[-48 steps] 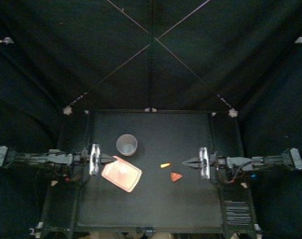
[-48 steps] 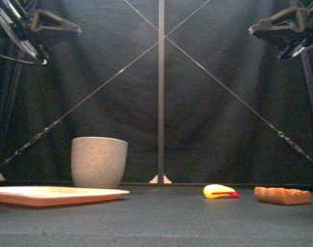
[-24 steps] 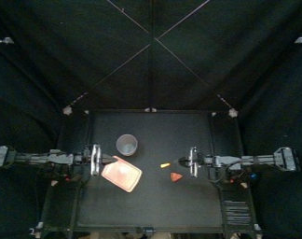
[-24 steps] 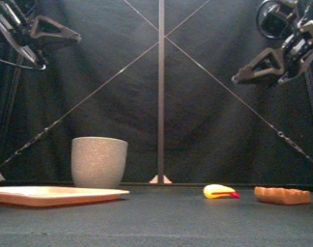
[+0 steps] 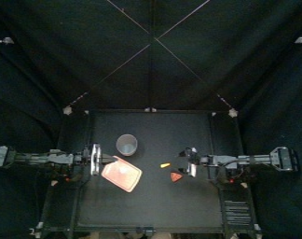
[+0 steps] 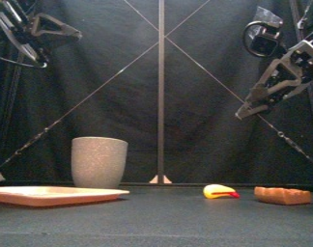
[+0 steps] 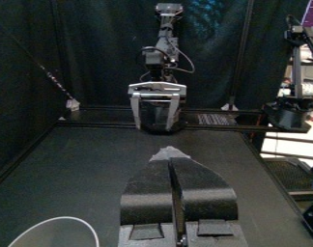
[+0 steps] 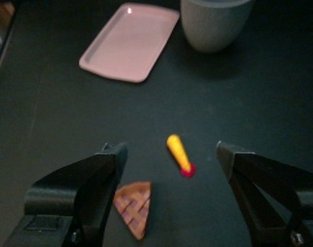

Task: Pick the pie then place it in the grey bowl
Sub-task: Pick the pie

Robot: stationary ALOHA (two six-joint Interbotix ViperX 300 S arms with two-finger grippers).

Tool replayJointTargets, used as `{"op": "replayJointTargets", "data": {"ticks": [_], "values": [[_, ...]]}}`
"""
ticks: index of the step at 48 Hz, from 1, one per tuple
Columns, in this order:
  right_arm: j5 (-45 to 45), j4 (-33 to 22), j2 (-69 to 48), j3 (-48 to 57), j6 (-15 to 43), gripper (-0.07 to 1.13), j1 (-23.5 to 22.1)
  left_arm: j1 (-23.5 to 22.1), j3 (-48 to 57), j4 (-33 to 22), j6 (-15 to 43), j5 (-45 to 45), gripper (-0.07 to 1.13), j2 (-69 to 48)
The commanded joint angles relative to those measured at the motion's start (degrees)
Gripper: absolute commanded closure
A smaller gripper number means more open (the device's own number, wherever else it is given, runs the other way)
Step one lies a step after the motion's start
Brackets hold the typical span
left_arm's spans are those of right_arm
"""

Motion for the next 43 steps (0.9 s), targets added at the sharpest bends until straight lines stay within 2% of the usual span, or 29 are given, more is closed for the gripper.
{"op": "replayJointTargets", "data": {"ticks": [1,14,27,43], "values": [[5.45,0.09,2.81,-2.29,-0.09,0.01,2.11,0.44,-1.58,0.18,0.09,-0.53,1.05,0.26],[18.9,-0.26,13.71,-8.26,-0.18,0.01,3.78,1.32,-1.32,0.26,0.09,-0.53,1.05,0.26],[20.65,-0.53,23.47,-13.36,-0.35,0.01,6.94,2.02,-0.7,0.26,0.09,-0.35,1.05,0.26],[27.07,-1.76,31.29,-16.96,-0.18,0.01,7.73,2.11,-0.09,0.09,0.09,-0.26,1.05,0.26]]}}
